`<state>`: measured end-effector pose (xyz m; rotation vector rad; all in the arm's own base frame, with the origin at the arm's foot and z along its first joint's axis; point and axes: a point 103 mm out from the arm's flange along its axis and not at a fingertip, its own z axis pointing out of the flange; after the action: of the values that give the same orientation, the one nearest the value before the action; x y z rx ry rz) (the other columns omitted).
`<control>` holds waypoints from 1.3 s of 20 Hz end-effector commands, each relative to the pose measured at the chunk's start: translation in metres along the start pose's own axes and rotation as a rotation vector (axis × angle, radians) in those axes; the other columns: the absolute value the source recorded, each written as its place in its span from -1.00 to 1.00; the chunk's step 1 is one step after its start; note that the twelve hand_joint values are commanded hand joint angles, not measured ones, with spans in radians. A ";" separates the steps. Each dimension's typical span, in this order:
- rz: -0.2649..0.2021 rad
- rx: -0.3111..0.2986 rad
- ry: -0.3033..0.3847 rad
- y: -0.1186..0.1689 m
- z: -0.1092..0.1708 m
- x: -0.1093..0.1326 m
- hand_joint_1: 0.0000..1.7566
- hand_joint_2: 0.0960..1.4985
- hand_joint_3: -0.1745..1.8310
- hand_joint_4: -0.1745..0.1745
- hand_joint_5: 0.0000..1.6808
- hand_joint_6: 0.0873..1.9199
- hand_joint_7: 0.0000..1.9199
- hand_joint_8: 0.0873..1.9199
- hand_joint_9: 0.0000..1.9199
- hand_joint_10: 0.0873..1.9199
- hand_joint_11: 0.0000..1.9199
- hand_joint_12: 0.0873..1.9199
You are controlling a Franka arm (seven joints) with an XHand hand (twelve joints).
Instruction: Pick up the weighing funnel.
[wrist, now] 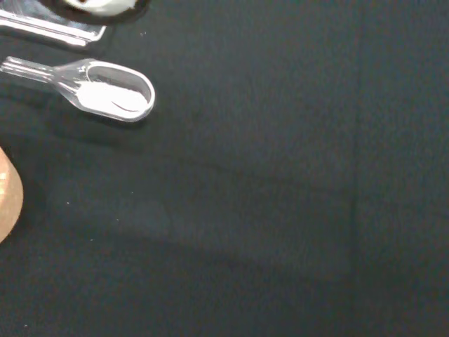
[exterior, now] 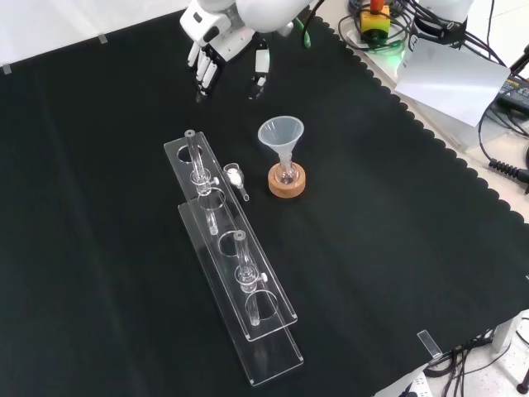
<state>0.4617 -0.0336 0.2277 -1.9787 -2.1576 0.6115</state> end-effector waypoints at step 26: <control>-0.154 -0.139 0.206 0.055 0.096 0.018 0.00 -0.21 -0.32 -0.33 -0.26 -0.94 -0.39 -0.33 -0.10 -0.54 -0.40 0.28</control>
<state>0.4698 -0.0342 0.1247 -1.8136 -2.2563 0.2561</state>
